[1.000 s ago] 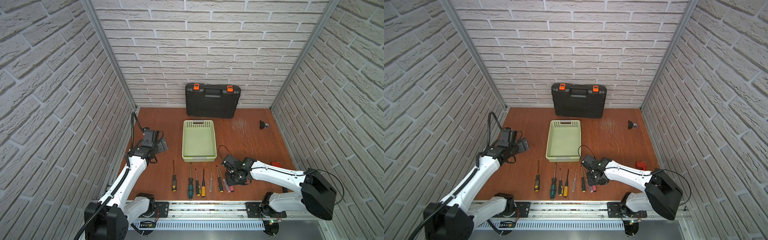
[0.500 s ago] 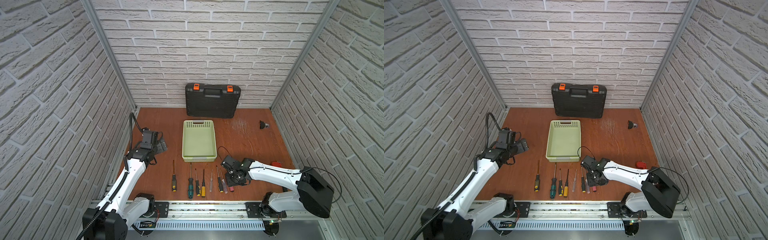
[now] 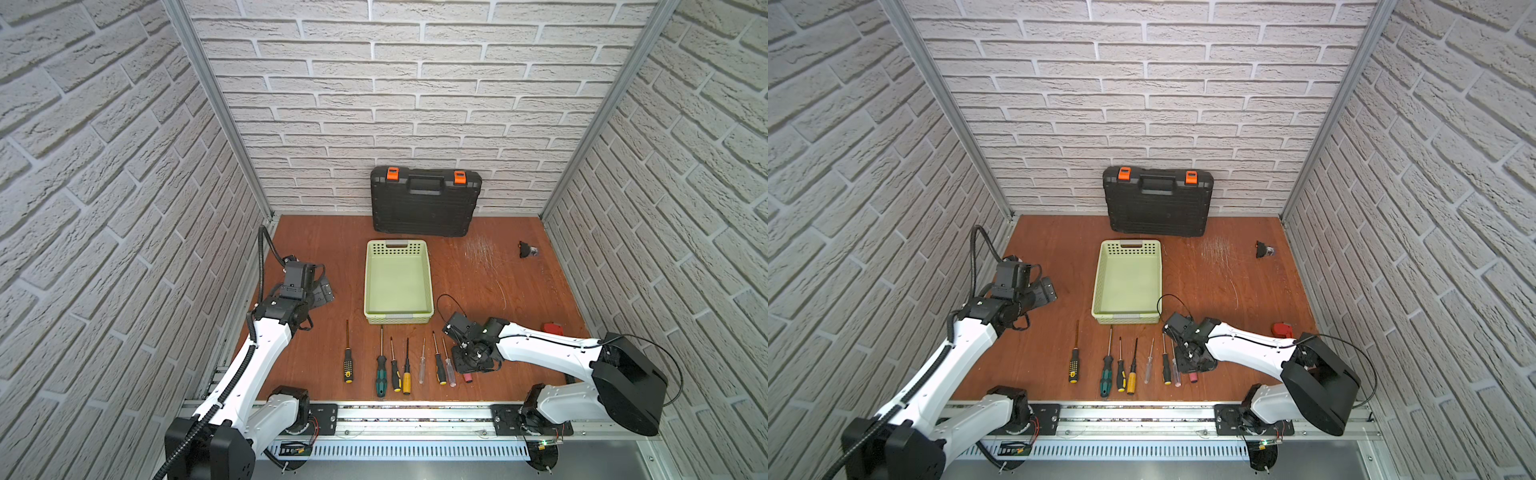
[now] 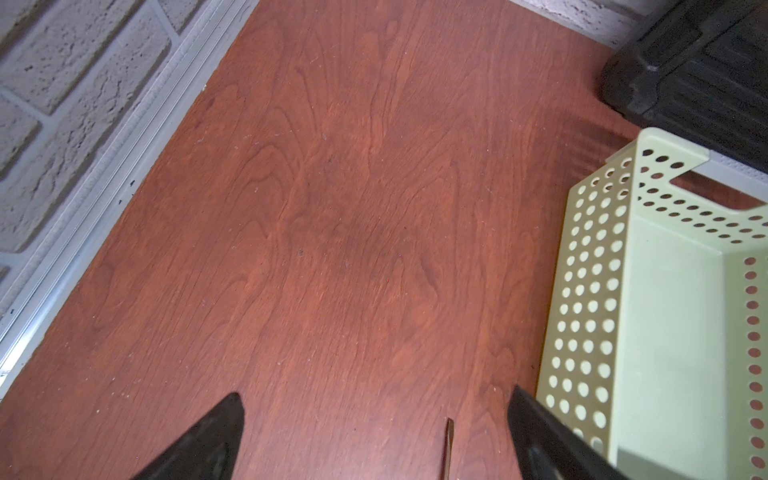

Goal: Put the screwdriver in the bin
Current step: Pick up the screwdriver from the bottom-center of the table.

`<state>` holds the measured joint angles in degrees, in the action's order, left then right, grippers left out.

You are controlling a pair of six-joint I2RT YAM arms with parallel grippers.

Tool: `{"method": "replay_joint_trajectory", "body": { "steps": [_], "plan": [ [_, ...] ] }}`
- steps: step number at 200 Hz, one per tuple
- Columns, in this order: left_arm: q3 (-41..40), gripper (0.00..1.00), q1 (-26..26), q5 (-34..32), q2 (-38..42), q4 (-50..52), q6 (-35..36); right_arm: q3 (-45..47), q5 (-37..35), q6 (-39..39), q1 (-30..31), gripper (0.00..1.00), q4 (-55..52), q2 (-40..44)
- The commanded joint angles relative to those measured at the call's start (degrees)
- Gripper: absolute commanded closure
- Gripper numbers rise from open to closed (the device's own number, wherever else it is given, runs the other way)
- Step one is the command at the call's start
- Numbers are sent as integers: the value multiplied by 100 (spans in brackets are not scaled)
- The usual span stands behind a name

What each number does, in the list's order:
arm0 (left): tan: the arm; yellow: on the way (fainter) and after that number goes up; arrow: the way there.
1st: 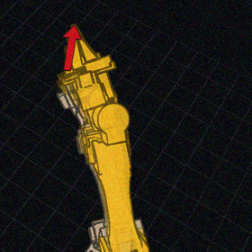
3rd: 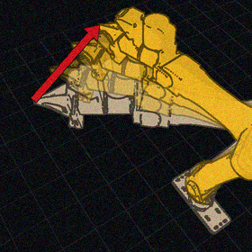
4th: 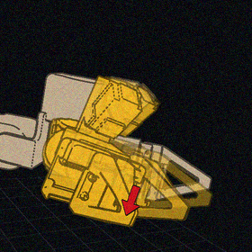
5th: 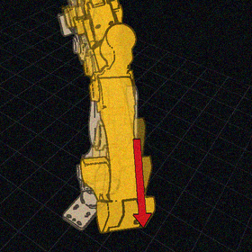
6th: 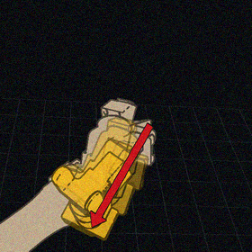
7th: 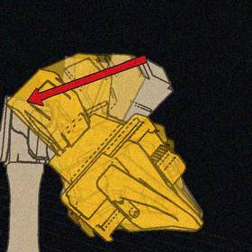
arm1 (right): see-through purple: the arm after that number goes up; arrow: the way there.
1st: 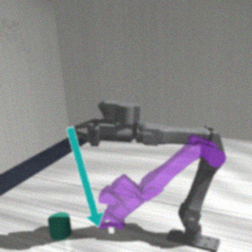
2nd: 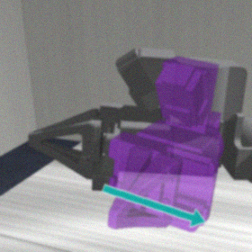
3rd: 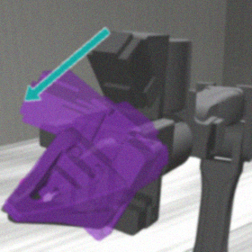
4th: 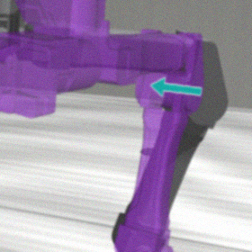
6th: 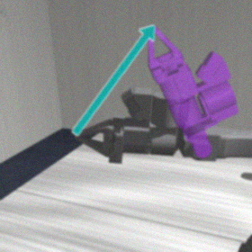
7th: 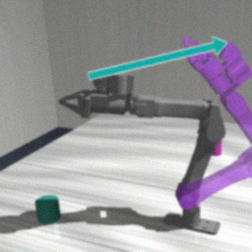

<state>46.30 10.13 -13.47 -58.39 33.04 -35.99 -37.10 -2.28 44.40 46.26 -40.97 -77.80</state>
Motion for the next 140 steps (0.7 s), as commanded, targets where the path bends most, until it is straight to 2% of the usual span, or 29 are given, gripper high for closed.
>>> {"method": "replay_joint_trajectory", "body": {
  "steps": [1, 8, 48, 84, 122, 140],
  "plan": [
    [-27, 2, -68, -107, -12, -109, 144, 230, 72, 56, -19, 89, -28, -109],
    [-2, 2, -92, -151, -11, -83, 186, 209, 34, 53, -12, 94, -59, -91],
    [14, 2, -351, -144, 128, -33, 303, -164, -370, 28, -20, 94, -659, 431],
    [32, 2, -462, 8, 144, -69, 201, -1534, -460, -307, -196, 94, -1423, 670],
    [124, 2, -494, -73, 146, 40, 240, -3559, -215, -998, -391, 94, -1436, -95],
    [239, 2, -571, -69, 174, 120, 284, -4243, 311, -1098, -501, 94, -935, -671]
  ]
}}
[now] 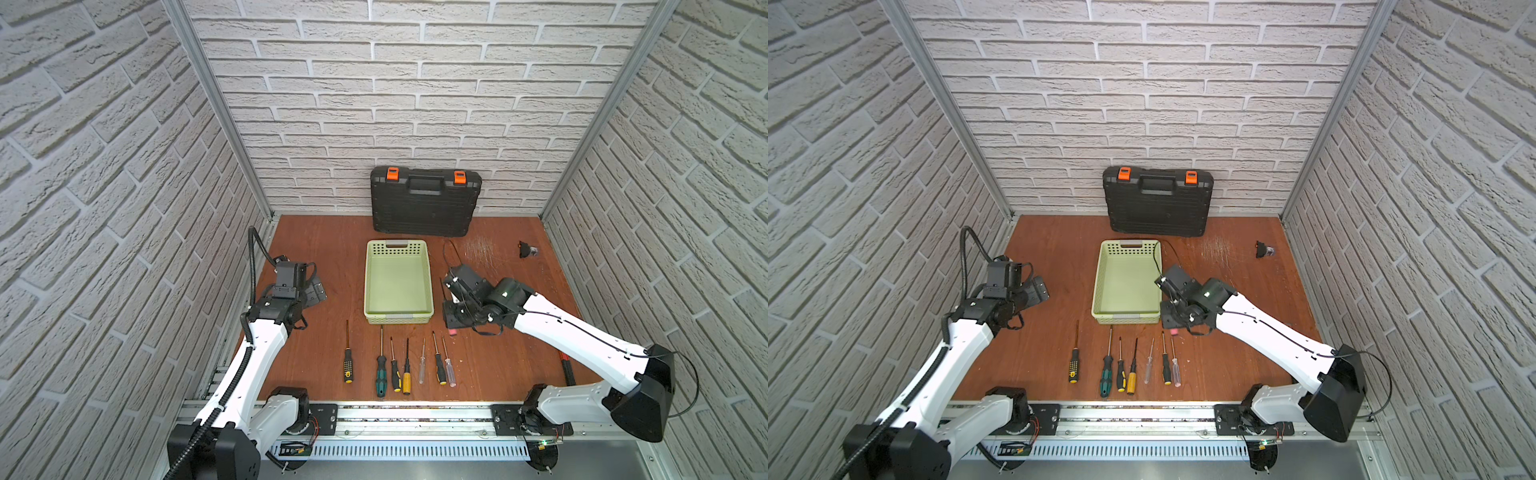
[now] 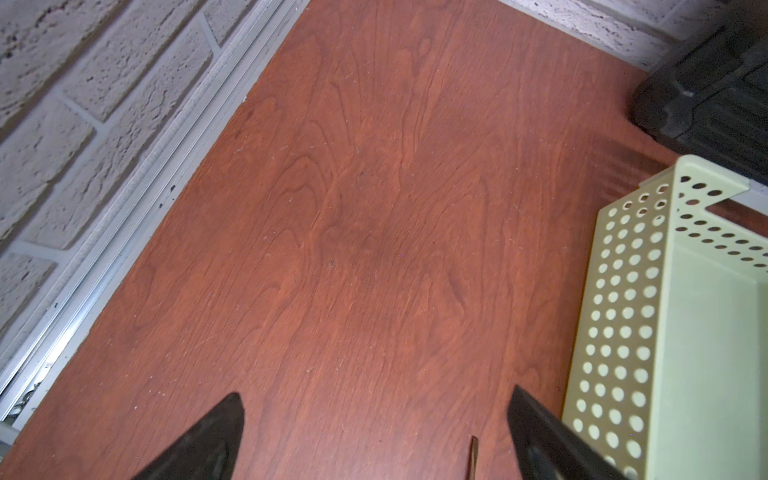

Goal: Put the screwdriver in the bin
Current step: Pick up the screwdriver from the bottom-center of the table, then place the screwdriver into the bin.

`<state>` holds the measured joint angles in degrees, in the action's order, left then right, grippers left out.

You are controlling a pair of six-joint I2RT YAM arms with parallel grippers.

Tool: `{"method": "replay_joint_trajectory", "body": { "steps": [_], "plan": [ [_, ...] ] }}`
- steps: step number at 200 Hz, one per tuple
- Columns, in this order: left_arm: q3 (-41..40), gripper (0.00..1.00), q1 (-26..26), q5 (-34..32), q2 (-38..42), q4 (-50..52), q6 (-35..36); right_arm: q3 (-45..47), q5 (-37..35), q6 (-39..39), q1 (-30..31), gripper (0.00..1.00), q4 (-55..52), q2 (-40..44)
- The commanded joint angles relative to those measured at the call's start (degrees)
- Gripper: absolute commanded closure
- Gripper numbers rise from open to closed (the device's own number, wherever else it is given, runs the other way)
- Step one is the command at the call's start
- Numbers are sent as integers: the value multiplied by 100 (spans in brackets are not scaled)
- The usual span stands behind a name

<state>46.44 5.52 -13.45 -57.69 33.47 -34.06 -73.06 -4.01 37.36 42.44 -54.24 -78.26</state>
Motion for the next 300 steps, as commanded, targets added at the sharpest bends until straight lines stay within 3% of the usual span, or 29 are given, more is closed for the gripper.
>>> {"method": "replay_joint_trajectory", "body": {
  "steps": [1, 32, 63, 259, 300],
  "plan": [
    [225, 2, -111, -66, 102, 83, 93, -674, 517, -391, -120, 94, 416, -653],
    [285, 2, -130, -35, 354, 243, 76, -1195, 1244, -270, -160, 94, 1306, -1596],
    [125, 2, -145, -96, 826, 382, 7, -962, 1765, 180, -195, 94, 2232, -2178],
    [-264, 2, -200, -241, 1417, 203, 104, -1371, 1350, 234, -563, 94, 2170, -3689],
    [-257, 2, -205, 14, 1443, 182, -96, -1559, 1202, 179, -570, 91, 2000, -3882]
  ]
}}
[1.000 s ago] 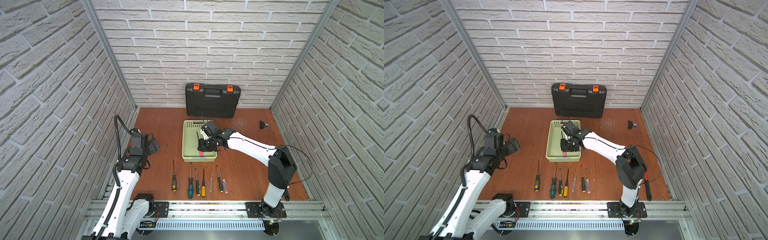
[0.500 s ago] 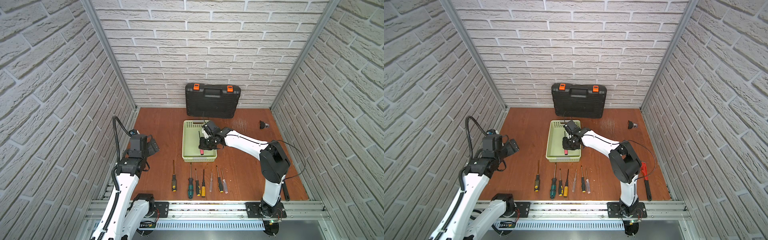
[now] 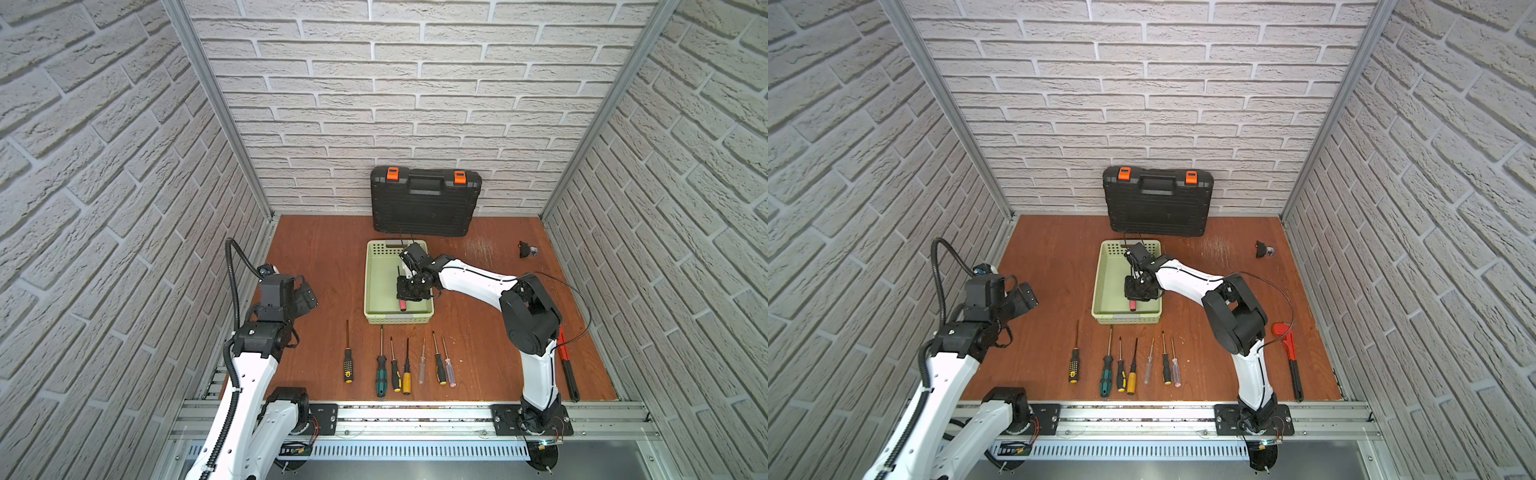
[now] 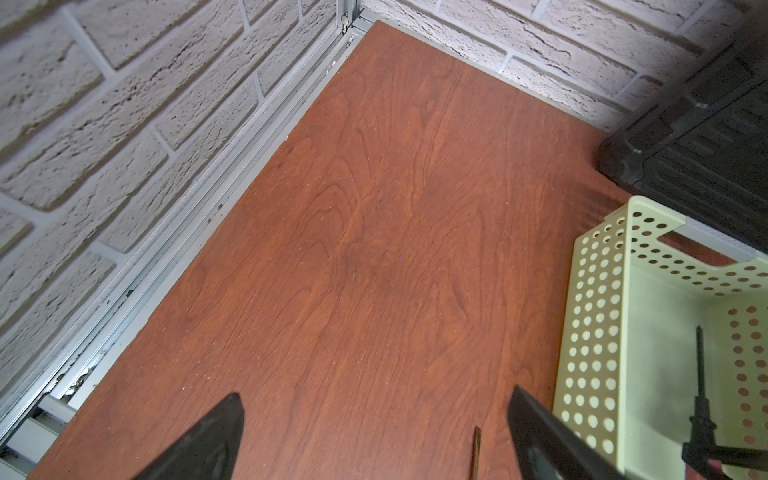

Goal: Put the screwdriver in the bin
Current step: Place the screwdriver into the bin.

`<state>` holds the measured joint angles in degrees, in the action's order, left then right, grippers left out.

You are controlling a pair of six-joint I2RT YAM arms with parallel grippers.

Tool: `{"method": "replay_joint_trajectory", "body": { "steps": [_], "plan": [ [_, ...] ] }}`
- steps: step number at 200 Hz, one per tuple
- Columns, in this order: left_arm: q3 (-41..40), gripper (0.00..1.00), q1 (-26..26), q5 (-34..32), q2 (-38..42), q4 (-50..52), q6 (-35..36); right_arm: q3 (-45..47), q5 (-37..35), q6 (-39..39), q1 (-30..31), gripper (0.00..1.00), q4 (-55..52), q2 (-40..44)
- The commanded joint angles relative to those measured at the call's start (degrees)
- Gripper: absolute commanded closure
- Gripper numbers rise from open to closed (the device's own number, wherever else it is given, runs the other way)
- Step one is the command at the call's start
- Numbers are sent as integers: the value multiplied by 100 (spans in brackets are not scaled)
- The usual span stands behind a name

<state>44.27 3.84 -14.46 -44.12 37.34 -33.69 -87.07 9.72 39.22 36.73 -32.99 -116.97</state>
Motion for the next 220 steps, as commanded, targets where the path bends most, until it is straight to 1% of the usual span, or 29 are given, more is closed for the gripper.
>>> {"method": "replay_joint_trajectory", "body": {
  "steps": [1, 13, 28, 37, 43, 73, 85, 96, 106, 124, 139, 163, 173, 187, 195, 202, 220],
  "plan": [
    [-41, 2, -34, 121, 87, -207, -144, -164, -180, -4, 1, 91, -131, -15],
    [-34, 2, -32, 211, 125, -249, -210, -228, -257, -61, 1, 89, -238, -59],
    [-33, 2, -33, 259, 183, -280, -253, -346, -310, -140, 4, 83, -392, -125],
    [-34, 2, -32, 283, 213, -280, -249, -403, -349, -189, 5, 77, -455, -159],
    [-33, 2, -33, 309, 232, -272, -222, -431, -366, -205, 5, 75, -483, -179],
    [158, 2, -31, 554, 89, -104, -27, -458, -414, -149, 10, 74, -482, -234],
    [244, 2, -32, 617, 0, -7, 12, -486, -401, -150, 9, 66, -489, -280],
    [304, 2, -34, 754, -77, 46, 12, -517, -388, -117, 5, 65, -518, -317],
    [365, 2, -32, 972, -186, 74, 34, -532, -375, -128, 9, 61, -502, -358],
    [511, 2, -32, 1328, -431, 145, 22, -530, -326, -112, 8, 59, -454, -417],
    [581, 2, -32, 1525, -577, 208, 21, -523, -304, -90, 10, 58, -430, -400],
    [594, 2, -32, 1802, -708, 355, 12, -517, -318, -130, 10, 58, -401, -209],
    [633, 2, -33, 1939, -810, 473, -37, -569, -354, -202, 10, 57, -422, -94],
    [708, 2, -39, 2367, -1027, 564, -249, -735, -420, -418, 9, 54, -492, 119],
    [694, 4, -33, 2706, -1168, 535, -378, -812, -417, -536, 10, 53, -486, 248],
    [694, 8, -7, 2875, -1314, 567, -449, -878, -396, -621, 2, 52, -476, 321],
    [819, 12, 140, 2741, -1719, 1021, -489, -978, -305, -783, 10, 51, -444, 692]
  ]
}}
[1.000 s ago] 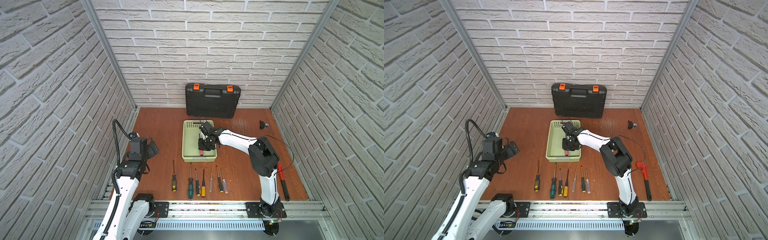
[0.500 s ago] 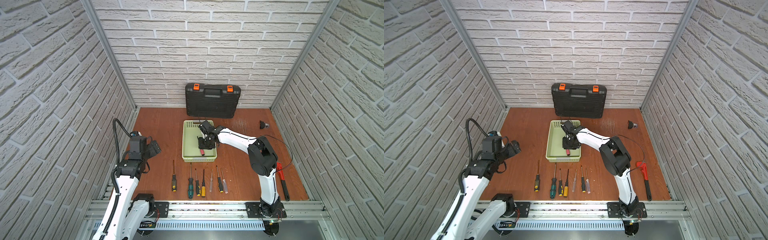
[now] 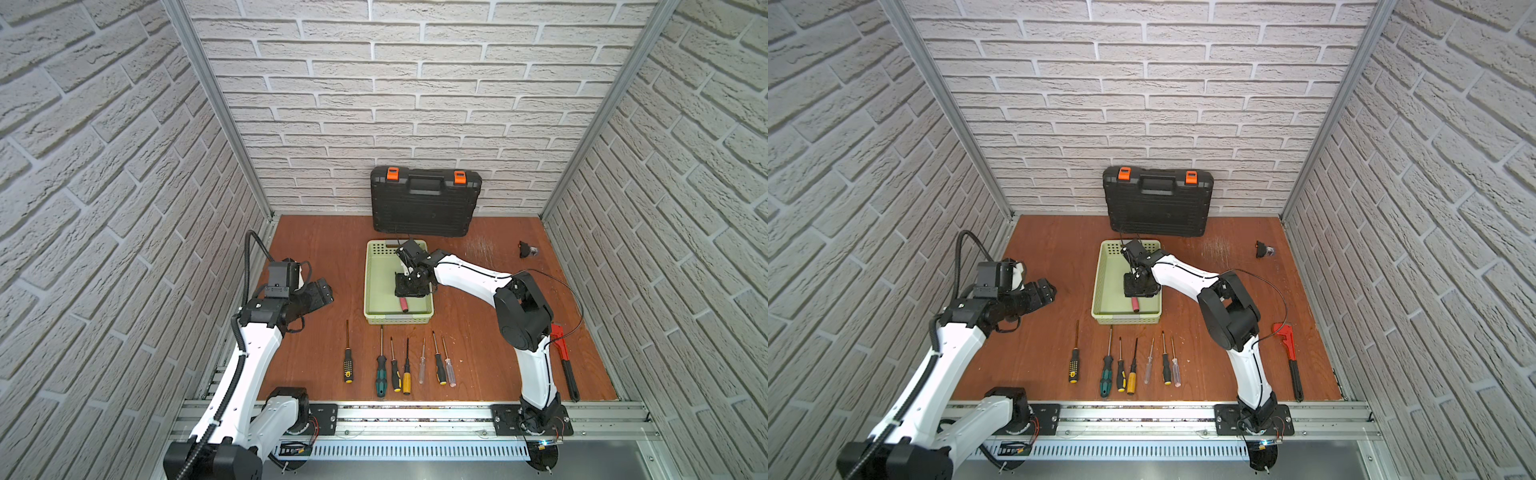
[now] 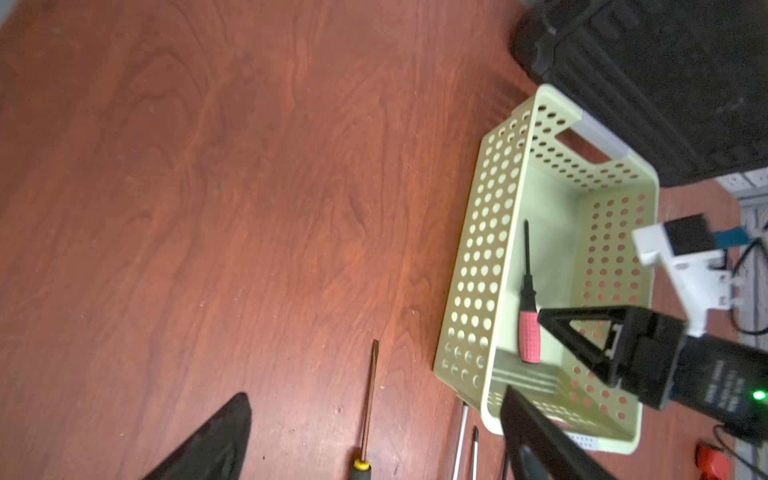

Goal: Put the screwdriver in the bin
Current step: Place the screwdriver into the bin, then pick up the screwdriver from the bottom-left of the table.

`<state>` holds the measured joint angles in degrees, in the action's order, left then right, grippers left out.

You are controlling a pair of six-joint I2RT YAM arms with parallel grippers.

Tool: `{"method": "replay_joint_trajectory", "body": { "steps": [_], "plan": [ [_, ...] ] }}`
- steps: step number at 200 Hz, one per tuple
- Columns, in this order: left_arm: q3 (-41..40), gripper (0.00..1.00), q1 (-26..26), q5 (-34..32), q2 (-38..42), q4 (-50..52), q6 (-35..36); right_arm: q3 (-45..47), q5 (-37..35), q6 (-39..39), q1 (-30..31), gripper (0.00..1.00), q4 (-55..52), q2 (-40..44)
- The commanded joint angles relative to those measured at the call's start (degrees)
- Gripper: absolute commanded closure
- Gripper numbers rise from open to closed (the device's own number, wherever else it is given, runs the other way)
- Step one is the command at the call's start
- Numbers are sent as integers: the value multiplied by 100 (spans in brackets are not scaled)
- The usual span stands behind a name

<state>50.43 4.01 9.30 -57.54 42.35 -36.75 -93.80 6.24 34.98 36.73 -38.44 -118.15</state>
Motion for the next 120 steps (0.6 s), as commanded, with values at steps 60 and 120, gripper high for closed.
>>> {"method": "replay_joint_trajectory", "body": {
  "steps": [60, 120],
  "plan": [
    [186, 20, 1028, -59, -697, 1412, -836, 441, -15, -483, 153, 51, 1412, 1710],
    [-441, 35, 2249, -172, -521, 1977, -1644, 1091, -131, -1103, 244, 52, 1726, 2098]
  ]
}}
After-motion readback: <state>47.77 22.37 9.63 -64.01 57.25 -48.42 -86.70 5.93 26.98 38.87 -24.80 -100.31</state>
